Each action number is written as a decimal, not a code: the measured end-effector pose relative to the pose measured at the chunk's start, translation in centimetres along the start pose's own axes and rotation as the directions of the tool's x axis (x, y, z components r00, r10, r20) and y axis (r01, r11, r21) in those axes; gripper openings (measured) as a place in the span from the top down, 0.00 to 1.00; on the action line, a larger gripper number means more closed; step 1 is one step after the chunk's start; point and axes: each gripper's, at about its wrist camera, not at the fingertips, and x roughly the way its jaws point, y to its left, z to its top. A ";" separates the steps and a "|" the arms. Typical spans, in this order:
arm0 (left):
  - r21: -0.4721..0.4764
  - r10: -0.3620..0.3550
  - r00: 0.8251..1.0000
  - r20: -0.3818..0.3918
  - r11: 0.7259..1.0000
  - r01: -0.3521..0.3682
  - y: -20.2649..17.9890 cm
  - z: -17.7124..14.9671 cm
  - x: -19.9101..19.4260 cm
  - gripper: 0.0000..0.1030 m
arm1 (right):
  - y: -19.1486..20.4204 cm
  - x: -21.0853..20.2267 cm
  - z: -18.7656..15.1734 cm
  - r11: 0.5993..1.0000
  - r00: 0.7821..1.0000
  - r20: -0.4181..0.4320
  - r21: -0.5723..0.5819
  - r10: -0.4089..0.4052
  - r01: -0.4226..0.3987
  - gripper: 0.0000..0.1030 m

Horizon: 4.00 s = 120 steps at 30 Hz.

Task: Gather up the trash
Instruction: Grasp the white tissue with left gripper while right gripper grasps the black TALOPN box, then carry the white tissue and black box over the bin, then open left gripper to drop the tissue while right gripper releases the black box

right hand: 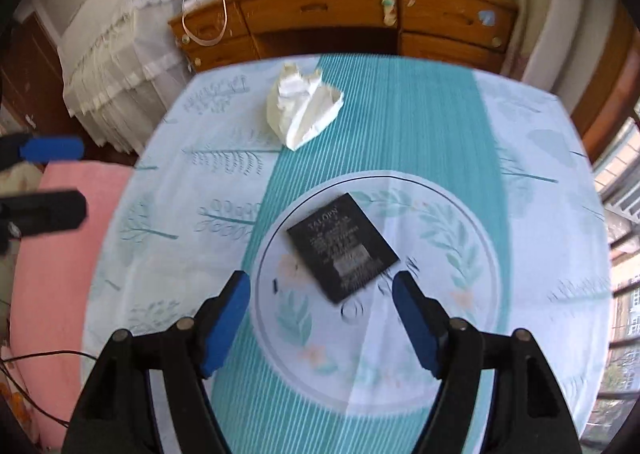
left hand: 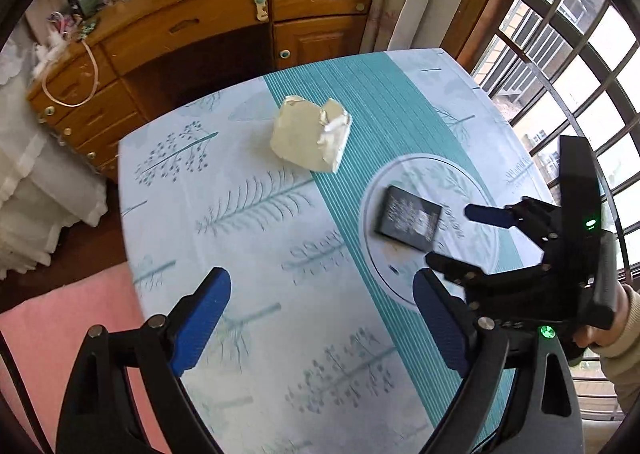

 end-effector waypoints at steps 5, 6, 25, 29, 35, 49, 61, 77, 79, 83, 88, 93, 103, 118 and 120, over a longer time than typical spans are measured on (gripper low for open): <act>-0.007 -0.032 0.998 -0.046 0.999 0.032 1.9 1.3 3.4 0.11 | -0.1 4.2 1.1 0.996 0.997 -0.066 -0.085 -0.044 0.038 0.28; -0.008 -0.036 0.998 -0.052 0.999 0.035 2.1 1.4 3.8 0.11 | -0.2 4.7 1.3 0.995 0.996 -0.076 -0.091 -0.044 0.037 0.28; -0.005 -0.045 0.994 -0.096 0.999 0.045 1.8 6.4 8.8 0.11 | -3.3 6.1 3.8 0.988 0.985 -0.073 -0.010 -0.157 0.157 0.37; -0.011 -0.045 0.995 -0.084 0.999 0.044 1.1 9.3 9.5 0.10 | -5.5 5.8 4.6 0.978 0.985 -0.061 0.126 -0.159 0.165 0.38; -0.004 0.002 0.993 -0.118 1.000 -0.003 0.1 12.4 12.4 0.05 | -7.1 5.4 5.0 0.958 0.989 -0.035 0.246 -0.145 0.149 0.38; 0.011 0.160 0.974 -0.160 0.987 -0.160 -2.1 12.7 17.4 0.35 | -6.2 4.2 2.1 0.958 0.996 -0.025 0.274 -0.083 0.087 0.38; -0.008 0.055 0.992 -0.114 0.998 -0.056 -5.8 2.7 8.5 0.40 | -3.4 -1.5 -3.3 0.970 0.999 0.001 0.242 -0.039 0.037 0.39; -0.324 0.047 0.998 -0.052 0.944 -0.062 -17.0 -22.1 -5.4 0.40 | 1.5 -13.8 -20.9 0.991 0.991 0.005 -0.009 0.133 -0.133 0.39; -0.365 0.043 0.997 -0.060 0.929 -0.061 -18.6 -24.9 -6.1 0.40 | 1.5 -15.3 -23.7 0.988 0.988 0.001 -0.039 0.152 -0.152 0.39; -0.394 0.052 0.994 -0.097 0.915 -0.086 -22.1 -30.1 -7.3 0.40 | 1.1 -17.4 -28.4 0.981 0.983 -0.033 -0.057 0.183 -0.184 0.39; -0.387 0.052 0.992 -0.119 0.917 -0.095 -24.8 -34.0 -8.6 0.39 | 0.7 -18.5 -33.2 0.972 0.968 -0.104 -0.026 0.228 -0.232 0.38; -0.344 0.071 0.989 -0.127 0.932 -0.111 -26.3 -36.1 -8.4 0.39 | 0.5 -18.2 -36.9 0.968 0.957 -0.149 0.024 0.249 -0.248 0.38; -0.247 0.086 0.992 -0.089 0.963 -0.106 -27.9 -40.8 -1.8 0.39 | 0.9 -11.5 -42.8 0.973 0.966 -0.187 0.175 0.181 -0.149 0.38; -0.251 0.019 0.985 -0.169 0.966 -0.062 -25.4 -45.9 12.6 0.39 | 0.0 0.2 -50.5 0.937 0.964 -0.235 0.348 0.128 -0.039 0.38; -0.258 0.008 0.984 -0.180 0.965 -0.055 -24.9 -46.2 14.7 0.38 | -0.7 2.0 -50.8 0.928 0.965 -0.226 0.371 0.132 -0.041 0.38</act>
